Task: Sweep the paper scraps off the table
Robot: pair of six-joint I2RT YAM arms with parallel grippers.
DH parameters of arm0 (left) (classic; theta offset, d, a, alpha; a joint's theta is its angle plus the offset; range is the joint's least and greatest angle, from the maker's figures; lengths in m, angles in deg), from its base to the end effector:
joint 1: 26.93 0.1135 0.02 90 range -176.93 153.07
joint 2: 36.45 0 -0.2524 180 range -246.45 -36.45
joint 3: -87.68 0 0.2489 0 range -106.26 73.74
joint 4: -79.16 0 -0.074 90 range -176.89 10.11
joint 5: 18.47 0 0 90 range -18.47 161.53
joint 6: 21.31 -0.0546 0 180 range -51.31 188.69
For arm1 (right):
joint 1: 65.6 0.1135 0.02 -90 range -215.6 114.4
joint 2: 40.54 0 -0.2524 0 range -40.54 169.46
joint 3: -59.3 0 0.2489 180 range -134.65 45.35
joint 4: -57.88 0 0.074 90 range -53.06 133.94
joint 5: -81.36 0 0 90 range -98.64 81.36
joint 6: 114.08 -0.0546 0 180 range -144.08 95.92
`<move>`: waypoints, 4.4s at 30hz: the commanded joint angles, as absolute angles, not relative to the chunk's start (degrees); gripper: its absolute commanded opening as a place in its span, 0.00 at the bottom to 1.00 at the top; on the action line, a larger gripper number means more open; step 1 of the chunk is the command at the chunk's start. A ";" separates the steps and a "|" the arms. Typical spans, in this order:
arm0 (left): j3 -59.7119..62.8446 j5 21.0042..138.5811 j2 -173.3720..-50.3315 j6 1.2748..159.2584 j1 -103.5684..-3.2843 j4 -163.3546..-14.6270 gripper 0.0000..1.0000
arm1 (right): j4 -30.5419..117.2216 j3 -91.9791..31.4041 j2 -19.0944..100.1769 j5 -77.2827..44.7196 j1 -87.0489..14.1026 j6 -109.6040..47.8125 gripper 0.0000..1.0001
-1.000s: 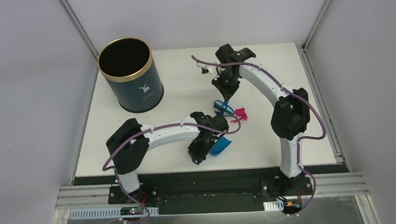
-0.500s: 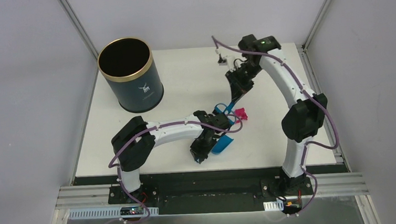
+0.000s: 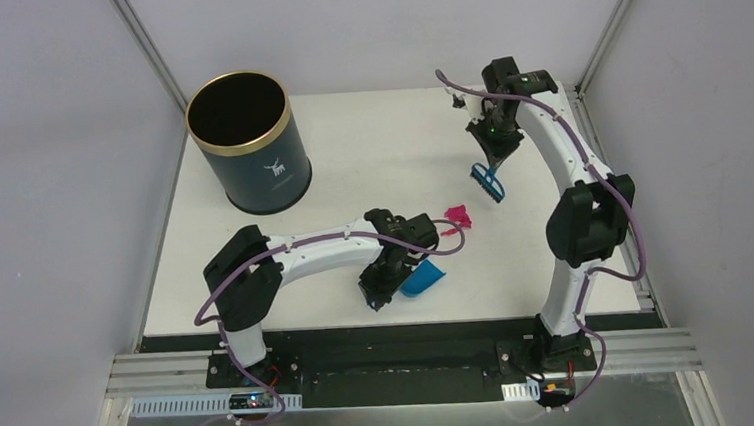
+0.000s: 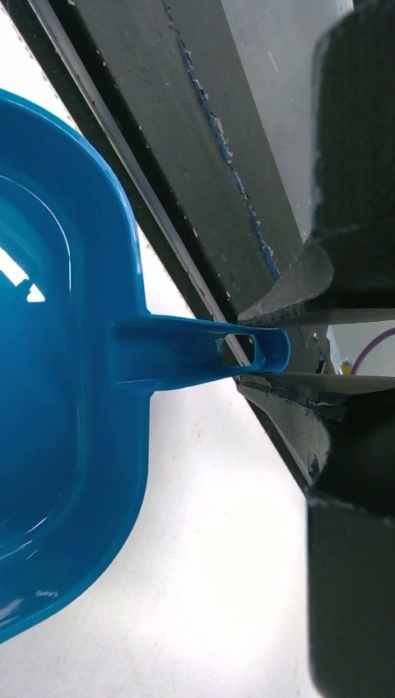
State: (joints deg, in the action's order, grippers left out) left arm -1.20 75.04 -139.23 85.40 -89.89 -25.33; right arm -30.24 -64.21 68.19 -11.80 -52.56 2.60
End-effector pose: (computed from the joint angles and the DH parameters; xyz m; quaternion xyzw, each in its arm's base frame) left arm 0.1419 -0.2854 0.1714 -0.3927 -0.9191 0.0268 0.0157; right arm 0.3681 0.0883 0.2929 -0.3398 0.9289 0.0099 0.1470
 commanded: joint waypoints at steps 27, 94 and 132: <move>-3.53 76.74 -140.06 87.34 -90.38 -23.77 0.00 | -41.73 -67.45 64.36 -32.17 -45.95 -8.21 0.00; -45.23 92.70 -129.13 89.24 -41.85 -23.29 0.00 | -16.80 -18.91 57.48 -72.14 -56.64 -4.21 0.00; 13.60 120.31 -117.47 173.80 -17.87 -136.15 0.00 | -19.74 -19.87 57.94 -72.19 -56.81 -1.14 0.00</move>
State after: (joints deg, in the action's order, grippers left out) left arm 15.50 118.82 -119.25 174.22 -17.87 -133.21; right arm -20.23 -19.12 59.31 -71.86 -56.63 -1.54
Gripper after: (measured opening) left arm 0.216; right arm 0.108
